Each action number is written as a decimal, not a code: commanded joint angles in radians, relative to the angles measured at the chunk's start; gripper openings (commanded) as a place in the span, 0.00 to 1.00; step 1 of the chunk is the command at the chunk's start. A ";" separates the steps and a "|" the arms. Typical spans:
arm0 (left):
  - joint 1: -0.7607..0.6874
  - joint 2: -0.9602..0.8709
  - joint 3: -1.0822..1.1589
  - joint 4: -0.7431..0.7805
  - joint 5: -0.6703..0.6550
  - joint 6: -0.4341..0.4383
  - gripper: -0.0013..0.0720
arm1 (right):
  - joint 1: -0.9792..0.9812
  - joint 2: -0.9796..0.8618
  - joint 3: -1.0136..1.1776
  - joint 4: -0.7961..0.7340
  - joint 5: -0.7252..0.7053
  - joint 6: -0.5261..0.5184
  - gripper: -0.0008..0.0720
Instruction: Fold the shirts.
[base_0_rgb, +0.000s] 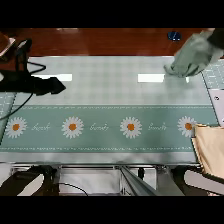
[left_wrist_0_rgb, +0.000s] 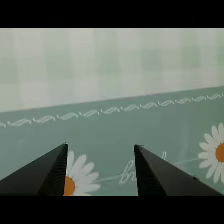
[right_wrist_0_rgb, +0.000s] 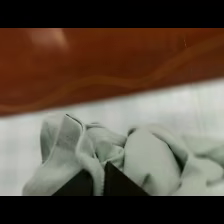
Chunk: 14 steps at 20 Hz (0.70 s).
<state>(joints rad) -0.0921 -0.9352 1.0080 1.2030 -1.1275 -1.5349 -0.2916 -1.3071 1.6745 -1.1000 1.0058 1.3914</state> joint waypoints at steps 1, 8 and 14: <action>-0.045 0.262 -0.237 -0.011 0.032 -0.069 0.71 | 0.001 0.162 0.111 0.137 0.008 -0.044 0.04; -0.059 0.460 -0.414 -0.134 0.104 -0.109 0.71 | 0.066 0.309 0.219 0.278 0.142 -0.115 0.04; -0.058 0.461 -0.416 -0.133 0.126 -0.108 0.71 | 0.470 0.319 0.083 0.132 0.336 -0.061 0.04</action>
<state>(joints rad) -0.1497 -0.4831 0.5999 1.0779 -1.0138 -1.6421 0.0010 -0.9981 1.8359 -0.8772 1.2564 1.2911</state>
